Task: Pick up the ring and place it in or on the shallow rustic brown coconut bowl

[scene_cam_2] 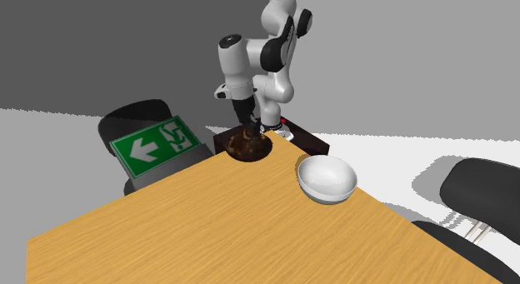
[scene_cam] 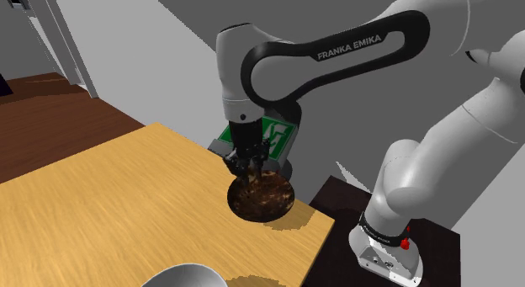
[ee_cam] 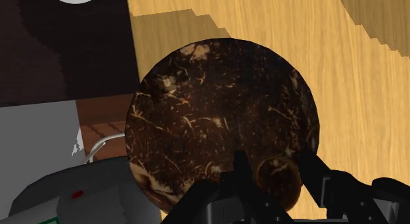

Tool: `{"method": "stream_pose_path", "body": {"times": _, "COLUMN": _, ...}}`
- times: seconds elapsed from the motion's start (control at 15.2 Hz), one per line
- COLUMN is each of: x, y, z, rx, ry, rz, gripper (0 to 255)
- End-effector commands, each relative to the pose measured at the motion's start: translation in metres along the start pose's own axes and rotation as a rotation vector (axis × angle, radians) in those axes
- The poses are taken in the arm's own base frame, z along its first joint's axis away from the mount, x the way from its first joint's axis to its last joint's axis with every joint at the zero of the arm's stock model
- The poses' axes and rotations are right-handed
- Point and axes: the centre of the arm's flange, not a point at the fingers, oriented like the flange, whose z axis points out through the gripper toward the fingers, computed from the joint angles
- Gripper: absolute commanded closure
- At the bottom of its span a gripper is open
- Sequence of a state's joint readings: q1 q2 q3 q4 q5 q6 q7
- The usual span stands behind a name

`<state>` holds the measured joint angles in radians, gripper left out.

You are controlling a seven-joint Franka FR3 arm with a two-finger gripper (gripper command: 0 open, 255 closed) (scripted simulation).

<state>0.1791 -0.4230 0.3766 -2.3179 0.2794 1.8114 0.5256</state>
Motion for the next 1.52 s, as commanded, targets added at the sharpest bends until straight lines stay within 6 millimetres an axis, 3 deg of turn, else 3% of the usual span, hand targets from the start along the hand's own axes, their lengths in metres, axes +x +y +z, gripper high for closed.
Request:
{"method": "stream_pose_path", "body": {"times": 0.0, "x": -0.017, "y": 0.023, "z": 0.003, "rx": 0.001, "ry": -0.001, "rz": 0.0, "gripper": 255}}
{"method": "stream_pose_path", "body": {"times": 0.86, "x": -0.011, "y": 0.031, "z": 0.068, "rx": 0.001, "ry": -0.001, "rz": 0.0, "gripper": 255}}
{"method": "stream_pose_path", "body": {"times": 1.39, "x": -0.011, "y": 0.031, "z": 0.068, "rx": 0.001, "ry": -0.001, "rz": 0.0, "gripper": 255}}
{"method": "stream_pose_path", "body": {"times": 1.45, "x": -0.011, "y": 0.031, "z": 0.068, "rx": 0.001, "ry": -0.001, "rz": 0.0, "gripper": 0}}
